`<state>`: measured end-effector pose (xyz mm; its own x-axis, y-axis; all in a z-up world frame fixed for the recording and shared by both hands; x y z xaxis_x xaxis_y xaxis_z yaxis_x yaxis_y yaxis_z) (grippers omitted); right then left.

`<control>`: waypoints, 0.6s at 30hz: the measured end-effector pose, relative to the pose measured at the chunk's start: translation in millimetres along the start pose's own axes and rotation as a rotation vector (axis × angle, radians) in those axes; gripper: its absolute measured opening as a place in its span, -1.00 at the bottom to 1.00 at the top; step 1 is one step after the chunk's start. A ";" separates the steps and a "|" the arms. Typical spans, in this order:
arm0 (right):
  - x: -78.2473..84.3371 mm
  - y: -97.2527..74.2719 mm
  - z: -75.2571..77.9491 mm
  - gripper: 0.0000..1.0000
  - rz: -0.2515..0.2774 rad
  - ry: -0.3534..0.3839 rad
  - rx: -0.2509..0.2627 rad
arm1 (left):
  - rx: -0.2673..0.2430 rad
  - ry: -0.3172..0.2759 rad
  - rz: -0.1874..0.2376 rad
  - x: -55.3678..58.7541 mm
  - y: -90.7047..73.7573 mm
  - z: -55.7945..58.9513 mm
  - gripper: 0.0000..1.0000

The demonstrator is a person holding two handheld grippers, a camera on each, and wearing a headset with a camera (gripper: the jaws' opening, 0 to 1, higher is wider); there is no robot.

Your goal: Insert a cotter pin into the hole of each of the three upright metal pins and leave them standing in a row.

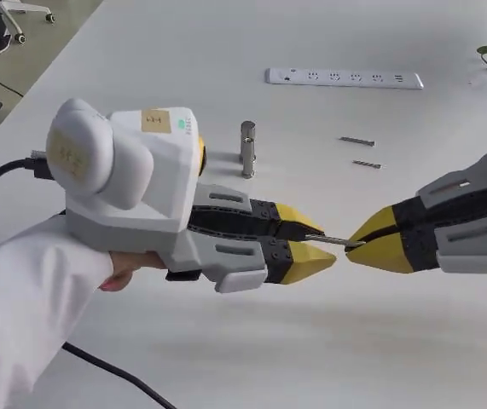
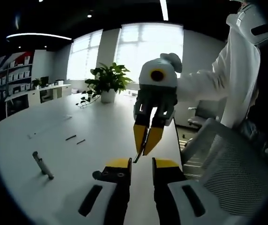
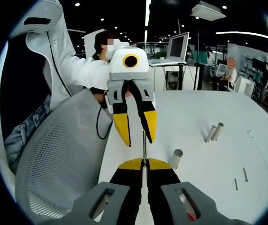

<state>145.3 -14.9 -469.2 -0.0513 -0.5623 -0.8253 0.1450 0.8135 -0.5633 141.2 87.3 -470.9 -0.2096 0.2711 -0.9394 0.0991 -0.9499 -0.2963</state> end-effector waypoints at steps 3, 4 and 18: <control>4.7 -1.8 8.0 -1.00 -0.001 0.012 0.032 | -0.031 -0.001 -0.003 1.4 -0.9 -7.1 -0.53; 8.0 -3.0 11.7 -1.00 -0.003 0.025 0.044 | -0.068 -0.012 -0.003 2.4 -1.9 -12.4 -0.49; 39.8 1.3 42.5 -1.00 -0.060 0.055 0.114 | -0.242 -0.125 -0.001 34.4 7.5 -47.5 -0.20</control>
Point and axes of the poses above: the centre of the closed fingertips' face, and the gripper's own axes: y roughly forward along the fingers, z roughly to its right, x roughly out of its underside, the point moved 5 cm from there along -y, roughly backward along the fingers, and after that the axes turned 8 degrees about x, right-handed, at the moved point
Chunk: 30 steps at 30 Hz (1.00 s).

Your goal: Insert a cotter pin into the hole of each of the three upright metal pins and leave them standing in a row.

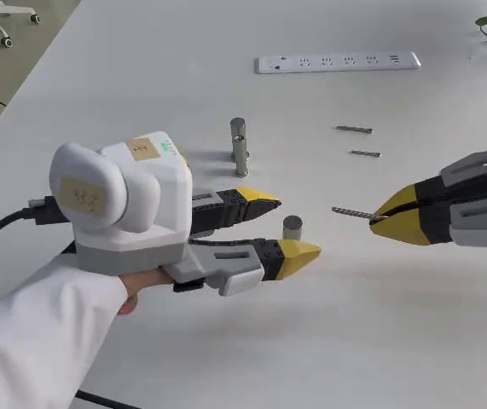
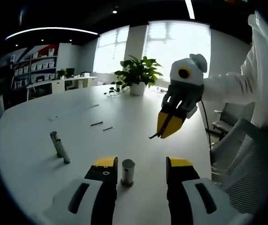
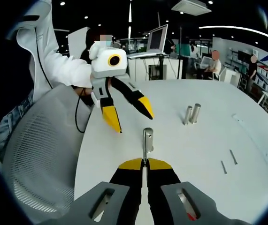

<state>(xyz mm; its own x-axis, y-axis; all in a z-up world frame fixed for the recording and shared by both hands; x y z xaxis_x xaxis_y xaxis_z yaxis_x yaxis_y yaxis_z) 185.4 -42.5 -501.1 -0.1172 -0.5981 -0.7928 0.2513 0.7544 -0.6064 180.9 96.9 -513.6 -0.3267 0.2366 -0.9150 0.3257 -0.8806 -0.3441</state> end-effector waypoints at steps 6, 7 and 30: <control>6.9 9.4 1.3 -1.00 -0.030 -0.013 -0.006 | -0.054 -0.040 -0.034 17.3 7.9 -9.1 -0.24; 7.0 10.7 1.7 -1.00 -0.032 -0.014 -0.006 | -0.059 -0.047 -0.037 18.8 8.2 -10.1 -0.26; 12.8 34.5 9.5 -1.00 -0.116 -0.099 -0.052 | -0.073 -0.095 -0.050 39.5 24.2 -20.4 -0.66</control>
Point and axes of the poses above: the centre of the closed fingertips' face, and the gripper's own axes: y roughly forward along the fingers, z roughly to its right, x roughly out of its underside, the point moved 5 cm from there along -y, roughly backward along the fingers, and after that the axes turned 8 degrees about x, right-handed, at the moved point
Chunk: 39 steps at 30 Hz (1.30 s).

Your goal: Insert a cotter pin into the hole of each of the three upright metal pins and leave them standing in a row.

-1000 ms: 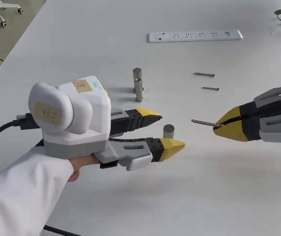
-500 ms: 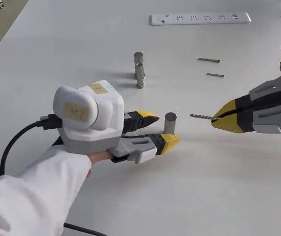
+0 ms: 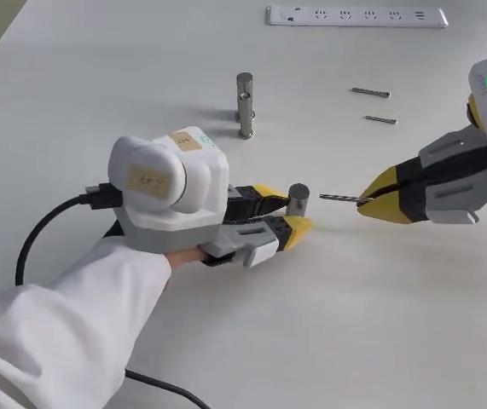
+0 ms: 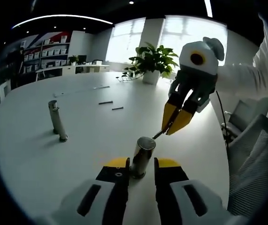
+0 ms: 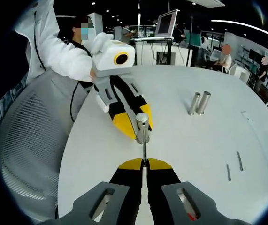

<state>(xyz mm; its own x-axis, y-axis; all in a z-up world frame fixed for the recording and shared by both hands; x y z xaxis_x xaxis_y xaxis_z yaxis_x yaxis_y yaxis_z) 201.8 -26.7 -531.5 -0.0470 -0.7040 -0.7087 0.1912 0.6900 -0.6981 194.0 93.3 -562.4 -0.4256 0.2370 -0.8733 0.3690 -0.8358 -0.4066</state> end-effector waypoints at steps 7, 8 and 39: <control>-4.8 0.3 -1.2 -1.00 -0.014 -0.018 -0.010 | 0.009 0.005 0.012 0.8 0.5 -2.3 -0.74; -4.7 0.3 -0.5 -1.00 -0.014 -0.021 -0.010 | 0.010 -0.003 0.015 0.9 0.7 -2.7 -0.74; -16.9 18.0 4.9 -1.00 0.005 -0.061 -0.031 | 0.057 0.065 0.022 0.6 4.8 -7.1 -0.76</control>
Point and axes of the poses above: the centre of the closed fingertips' face, and the gripper's own axes: y roughly forward along the fingers, z roughly to its right, x roughly out of its underside, the point moved 5 cm from there along -y, roughly backward along the fingers, and after that the axes turned 8 degrees about x, right-handed, at the moved point
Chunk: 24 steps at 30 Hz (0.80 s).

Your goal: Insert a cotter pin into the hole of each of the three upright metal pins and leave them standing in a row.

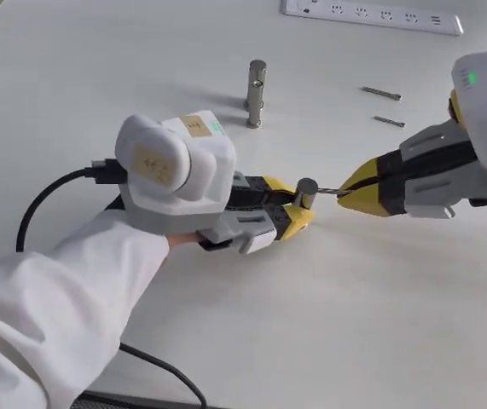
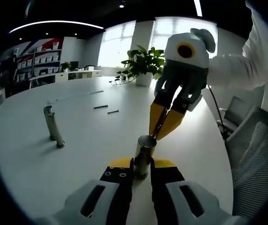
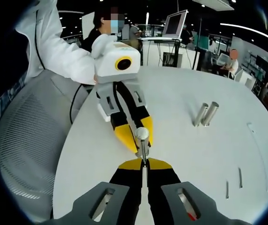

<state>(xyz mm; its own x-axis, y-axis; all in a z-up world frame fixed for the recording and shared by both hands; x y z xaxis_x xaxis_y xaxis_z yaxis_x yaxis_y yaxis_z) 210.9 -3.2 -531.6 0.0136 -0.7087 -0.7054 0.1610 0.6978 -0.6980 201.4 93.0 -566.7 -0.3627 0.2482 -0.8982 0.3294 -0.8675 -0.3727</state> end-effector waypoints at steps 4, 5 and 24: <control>-6.3 3.9 -2.8 -1.00 0.013 0.004 -0.003 | 0.004 0.001 -0.003 -0.9 0.9 1.8 -0.76; -8.2 5.0 -3.6 -1.00 0.016 0.014 -0.005 | 0.004 0.001 -0.004 -1.0 1.0 1.8 -0.76; -5.7 0.7 -8.2 -0.98 -0.005 0.000 -0.013 | 0.012 -0.011 -0.010 -0.3 2.3 1.4 -0.75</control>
<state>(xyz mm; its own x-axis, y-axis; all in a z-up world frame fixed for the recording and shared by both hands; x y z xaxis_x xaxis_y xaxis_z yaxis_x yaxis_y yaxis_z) 202.8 2.2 -529.1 0.0126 -0.7120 -0.7021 0.1481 0.6957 -0.7029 201.0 90.3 -567.0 -0.3756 0.2523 -0.8918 0.3155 -0.8699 -0.3790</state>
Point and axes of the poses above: the centre of the closed fingertips' face, and the gripper's own axes: y roughly forward along the fingers, z roughly to its right, x roughly out of its underside, the point moved 5 cm from there along -y, roughly backward along the fingers, and after that the axes turned 8 degrees about x, right-handed, at the moved point
